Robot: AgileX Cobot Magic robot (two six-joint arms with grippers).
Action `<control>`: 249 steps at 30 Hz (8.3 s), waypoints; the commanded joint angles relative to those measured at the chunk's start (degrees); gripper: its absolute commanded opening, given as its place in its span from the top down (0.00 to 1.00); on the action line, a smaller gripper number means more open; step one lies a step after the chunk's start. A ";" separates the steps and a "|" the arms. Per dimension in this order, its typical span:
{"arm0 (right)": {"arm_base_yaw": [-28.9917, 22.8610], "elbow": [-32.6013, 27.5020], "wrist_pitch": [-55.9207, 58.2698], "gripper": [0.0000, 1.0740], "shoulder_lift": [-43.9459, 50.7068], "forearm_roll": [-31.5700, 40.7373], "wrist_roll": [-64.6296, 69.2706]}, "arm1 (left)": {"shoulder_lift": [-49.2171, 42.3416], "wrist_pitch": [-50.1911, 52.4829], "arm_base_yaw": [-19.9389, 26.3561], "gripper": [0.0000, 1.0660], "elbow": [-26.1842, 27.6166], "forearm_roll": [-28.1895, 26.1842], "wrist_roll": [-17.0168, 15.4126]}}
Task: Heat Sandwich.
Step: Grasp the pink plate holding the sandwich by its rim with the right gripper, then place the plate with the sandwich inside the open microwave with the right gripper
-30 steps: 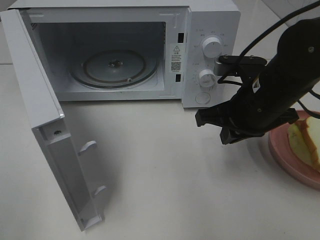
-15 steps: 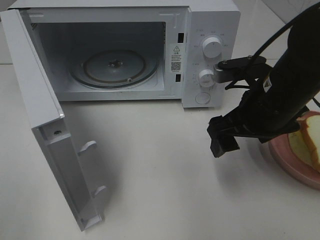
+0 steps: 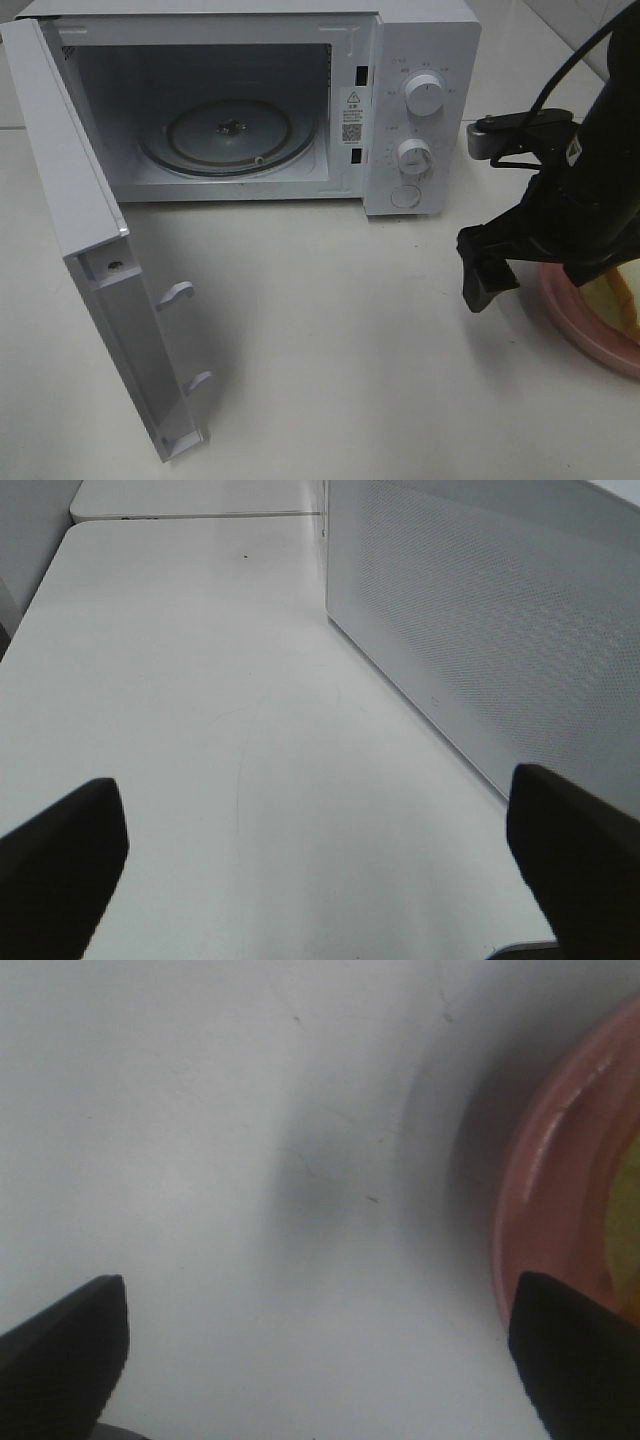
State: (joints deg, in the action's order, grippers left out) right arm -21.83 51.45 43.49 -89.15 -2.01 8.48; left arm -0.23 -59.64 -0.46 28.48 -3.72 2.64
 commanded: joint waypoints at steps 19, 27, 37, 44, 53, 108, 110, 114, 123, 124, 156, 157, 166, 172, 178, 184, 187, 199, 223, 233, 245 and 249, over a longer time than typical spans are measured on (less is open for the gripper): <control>10.54 0.34 -3.67 0.13 -4.98 -0.74 -6.47 | -1.49 0.23 -0.17 0.08 -0.11 0.00 -0.23; 10.54 0.34 -8.25 0.13 -10.83 -3.78 -4.76 | -1.49 0.23 -0.17 0.08 -0.11 0.00 -0.23; 10.54 0.80 -9.91 0.14 -14.95 -5.50 -3.38 | -1.49 0.23 -0.17 0.08 -0.11 0.00 -0.23; 10.54 0.80 -11.63 0.15 -16.90 -5.56 -3.38 | -1.49 0.23 -0.17 0.08 -0.11 0.00 -0.23; 10.54 0.80 -11.52 0.19 -18.28 -6.53 -3.38 | -1.49 0.23 -0.17 0.08 -0.11 0.00 -0.23; 2.69 0.80 2.46 1.00 -12.20 -24.29 15.30 | -1.49 0.23 -0.17 0.08 -0.11 0.00 -0.17; 1.38 0.80 4.47 1.00 -10.77 -24.52 15.30 | -1.49 0.23 -0.17 0.08 -0.11 0.00 -0.17; -0.34 0.17 6.13 1.00 -9.11 -24.64 15.18 | -1.49 0.23 -0.17 0.08 -0.11 0.00 -0.17; -4.58 -4.01 7.73 1.00 -3.44 -24.41 15.18 | -1.49 0.23 -0.17 0.08 -0.11 0.00 -0.17; -5.27 -4.41 8.31 1.00 -2.75 -24.41 15.18 | -1.49 0.23 -0.17 0.08 -0.11 0.00 -0.17; -32.26 -8.54 18.56 1.00 9.74 -22.75 12.32 | -1.49 0.23 -0.17 0.08 -0.11 0.00 -0.17; -33.00 -8.54 18.56 1.00 9.74 -22.75 11.97 | -1.49 0.23 -0.17 0.08 -0.11 0.00 -0.17; -38.79 -8.54 18.33 1.00 9.74 -22.98 6.59 | -1.49 0.23 -0.17 0.08 -0.11 0.00 -0.17; -39.65 -8.54 17.36 1.00 9.74 -23.15 0.80 | -1.49 0.23 -0.17 0.08 -0.11 0.00 -0.17; -39.65 -8.54 14.78 1.00 9.74 -23.20 -5.90 | -1.49 0.23 -0.17 0.08 -0.11 0.00 -0.17; -39.65 -8.54 11.00 0.99 9.74 -23.20 -13.64 | -1.49 0.23 -0.17 0.08 -0.11 0.00 -0.17; -39.65 -8.54 9.63 0.99 9.74 -23.20 -15.64 | -1.49 0.23 -0.17 0.08 -0.11 0.00 -0.17; -39.65 -8.54 4.47 0.99 9.74 -23.15 -22.92 | -1.49 0.23 -0.17 0.08 -0.11 0.00 -0.17; -33.06 -8.54 -5.84 1.00 9.74 -20.80 -47.33 | -1.49 0.23 -0.17 0.08 -0.11 0.00 -0.17; -26.99 -8.54 -11.52 1.00 9.74 -12.03 -68.58 | -1.49 0.23 -0.17 0.08 -0.11 0.00 -0.17; -21.43 -8.54 -15.70 1.00 9.57 -6.19 -83.77 | -1.49 0.23 -0.17 0.08 -0.11 0.00 -0.17; -21.43 -8.54 -15.87 1.00 8.88 -5.61 -83.77 | -1.49 0.23 -0.17 0.08 -0.11 0.00 -0.17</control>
State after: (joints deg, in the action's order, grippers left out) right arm -43.43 42.74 29.39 -80.21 -8.08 -74.60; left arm -0.23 -59.64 -0.46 28.48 -3.72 2.64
